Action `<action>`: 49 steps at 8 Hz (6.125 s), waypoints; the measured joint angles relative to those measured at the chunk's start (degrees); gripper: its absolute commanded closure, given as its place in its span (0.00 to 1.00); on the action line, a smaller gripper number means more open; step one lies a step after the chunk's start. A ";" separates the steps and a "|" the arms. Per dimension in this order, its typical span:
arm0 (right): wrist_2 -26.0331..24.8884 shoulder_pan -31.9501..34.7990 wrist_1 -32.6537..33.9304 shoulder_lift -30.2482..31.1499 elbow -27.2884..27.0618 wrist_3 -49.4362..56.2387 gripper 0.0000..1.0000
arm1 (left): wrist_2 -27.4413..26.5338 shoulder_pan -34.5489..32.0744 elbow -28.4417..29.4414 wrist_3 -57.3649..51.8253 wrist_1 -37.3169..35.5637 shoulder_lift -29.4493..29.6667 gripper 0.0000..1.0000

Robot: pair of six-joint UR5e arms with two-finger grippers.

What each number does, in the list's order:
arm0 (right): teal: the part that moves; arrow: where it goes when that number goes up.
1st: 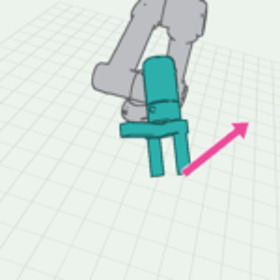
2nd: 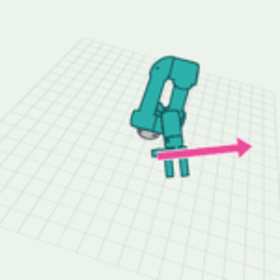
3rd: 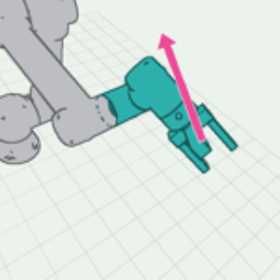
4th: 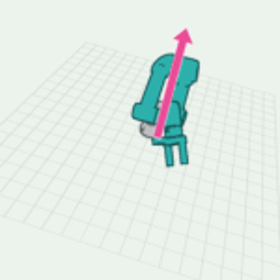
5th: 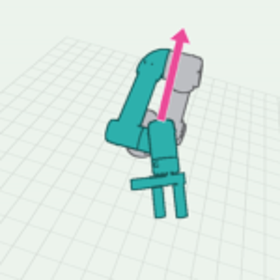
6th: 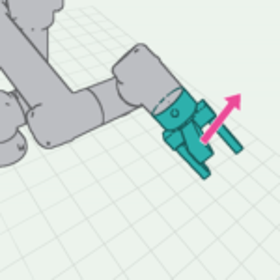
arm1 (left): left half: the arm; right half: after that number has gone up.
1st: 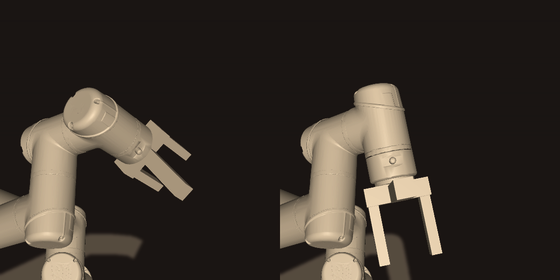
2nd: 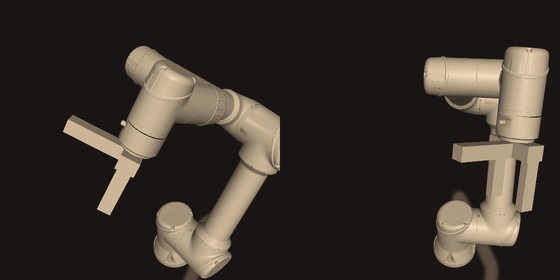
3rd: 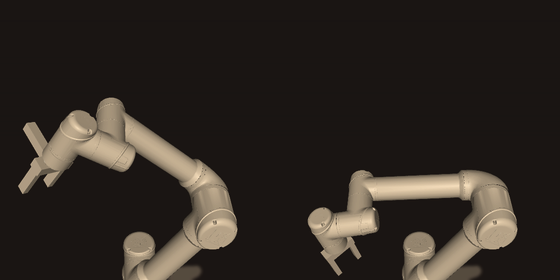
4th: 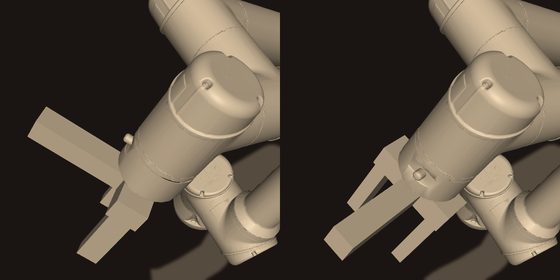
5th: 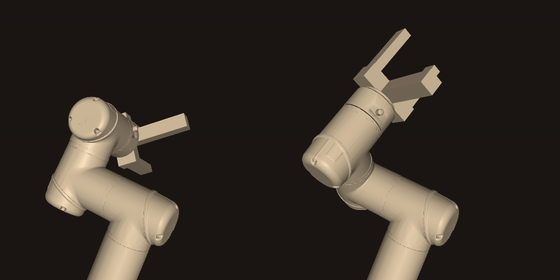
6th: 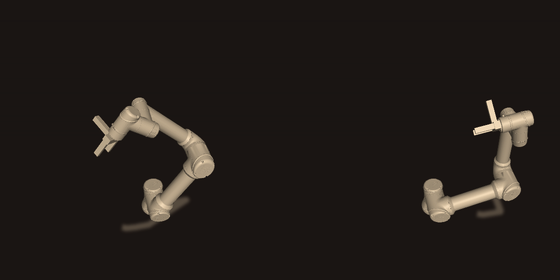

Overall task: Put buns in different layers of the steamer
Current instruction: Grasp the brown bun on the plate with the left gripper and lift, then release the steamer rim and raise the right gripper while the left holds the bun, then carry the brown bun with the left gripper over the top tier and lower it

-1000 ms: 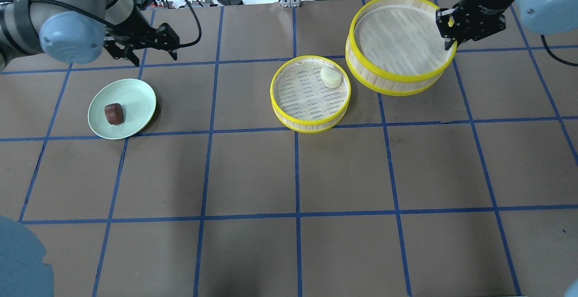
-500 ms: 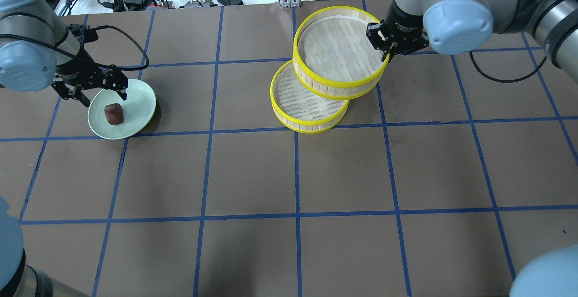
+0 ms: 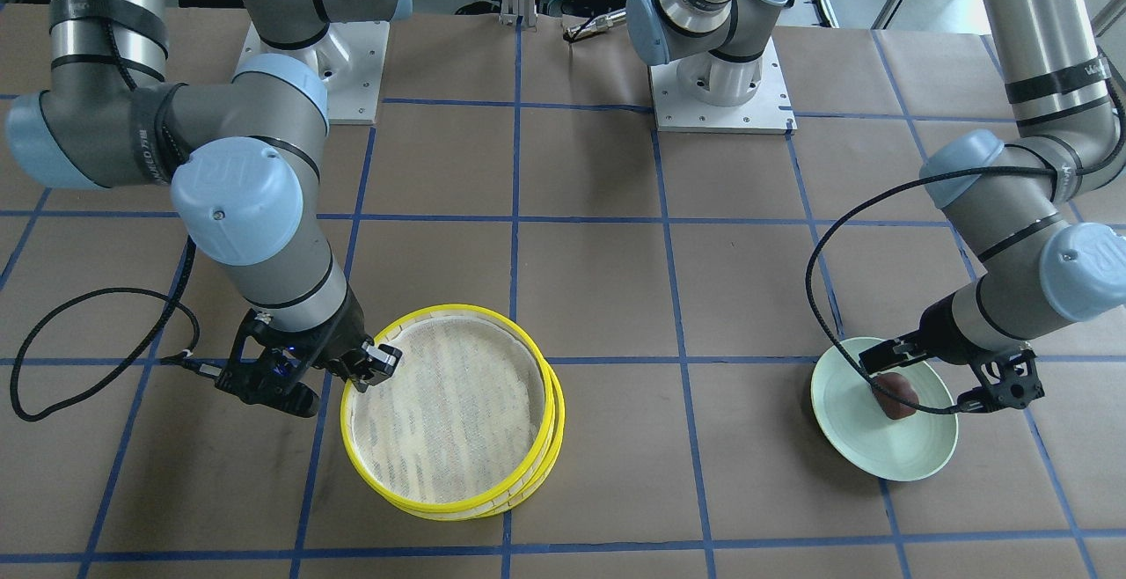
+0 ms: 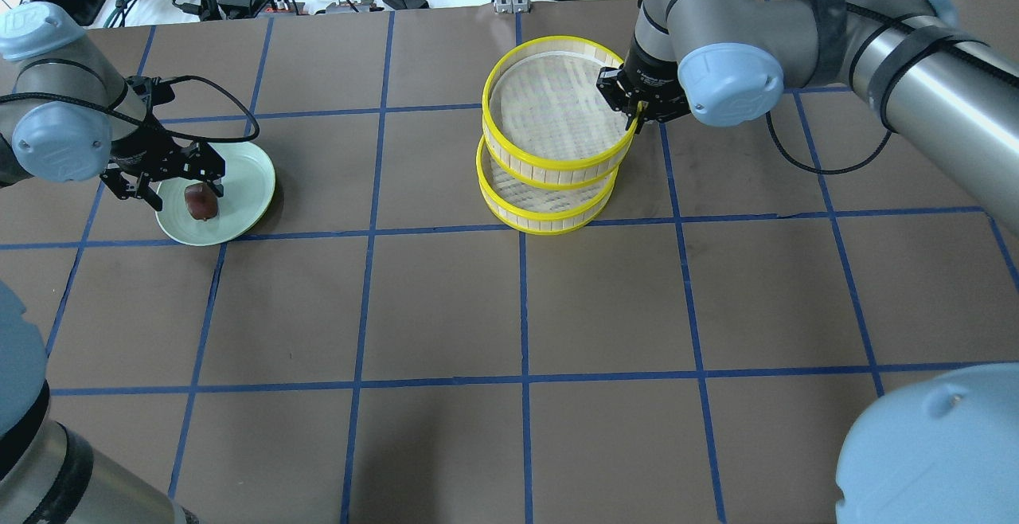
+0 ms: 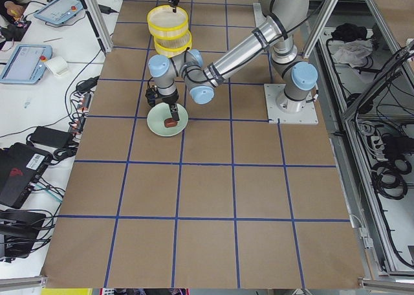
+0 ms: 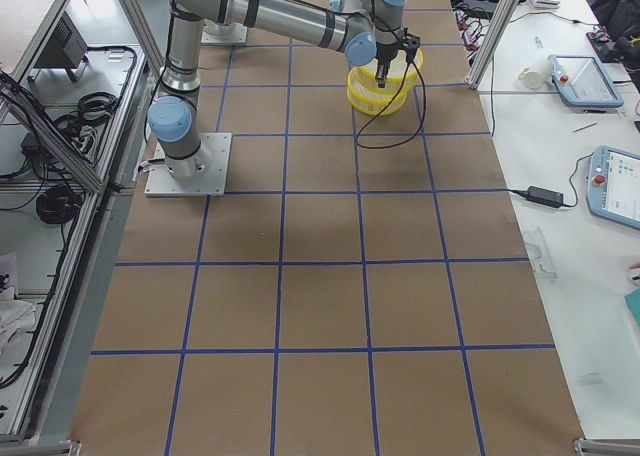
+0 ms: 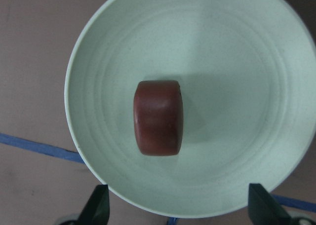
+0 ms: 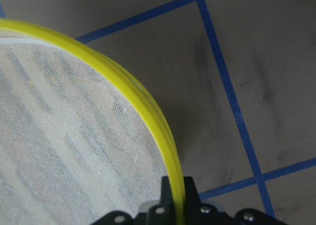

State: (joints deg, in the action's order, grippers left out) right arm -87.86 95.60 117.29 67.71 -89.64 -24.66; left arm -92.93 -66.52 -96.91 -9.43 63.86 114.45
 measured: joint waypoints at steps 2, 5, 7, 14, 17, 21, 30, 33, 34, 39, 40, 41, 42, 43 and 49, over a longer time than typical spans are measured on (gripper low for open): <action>0.13 0.81 1.18 -1.48 -0.39 -1.74 1.00 | 0.02 0.03 0.12 -0.22 -2.53 2.18 0.00; -0.11 1.05 2.01 -2.09 -1.57 -2.24 1.00 | -0.07 0.07 0.56 -0.18 -4.14 4.22 0.04; -0.07 1.07 2.13 -2.08 -1.73 -2.46 1.00 | -0.03 0.08 0.73 0.04 -4.44 5.21 0.18; 0.24 1.07 1.93 -2.11 -1.96 -2.83 1.00 | 0.50 0.05 0.91 -1.43 -5.19 5.00 1.00; 0.28 1.08 1.70 -2.02 -2.07 -2.92 1.00 | 0.54 -0.22 0.86 -1.18 -2.60 0.19 1.00; 0.32 1.23 1.47 -1.86 -2.11 -3.02 1.00 | 0.61 -5.02 1.09 1.57 -0.75 -5.29 1.00; 0.82 1.27 1.35 -1.81 -2.12 -3.04 0.28 | 0.28 -11.09 1.74 3.48 0.01 -8.59 1.00; 1.90 1.25 1.91 -1.71 -2.06 -2.94 0.27 | 0.29 -11.08 1.67 3.33 0.10 -8.40 1.00; 1.90 1.20 1.84 -1.60 -1.76 -2.08 0.27 | 0.29 -11.09 1.68 3.29 0.11 -8.33 1.00; 0.89 -5.51 -9.56 8.48 -0.54 12.46 0.27 | 0.57 -11.33 1.80 4.32 -0.08 -8.20 1.00; 0.04 -7.99 -12.83 11.26 -0.30 16.51 0.27 | 0.80 -12.20 2.05 6.08 -0.16 -8.37 1.00; -0.99 -10.04 -16.19 13.28 0.88 20.35 0.26 | 1.01 -14.35 2.77 8.86 -0.21 -8.55 1.00; -1.64 -11.30 -19.30 14.71 2.83 22.76 0.26 | 1.30 -17.65 4.09 12.37 -0.26 -8.65 1.00; -1.90 -11.91 -21.38 15.68 4.45 23.93 0.26 | 2.48 -21.30 5.83 15.90 -0.32 -8.71 1.00; -1.72 -12.20 -22.82 17.02 5.46 24.57 0.25 | 14.93 -37.51 7.93 21.79 -7.14 -5.51 1.00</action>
State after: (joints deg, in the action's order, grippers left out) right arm -89.58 83.41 94.47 84.72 -84.19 -0.09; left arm -78.00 -104.03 -88.98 12.36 56.73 108.94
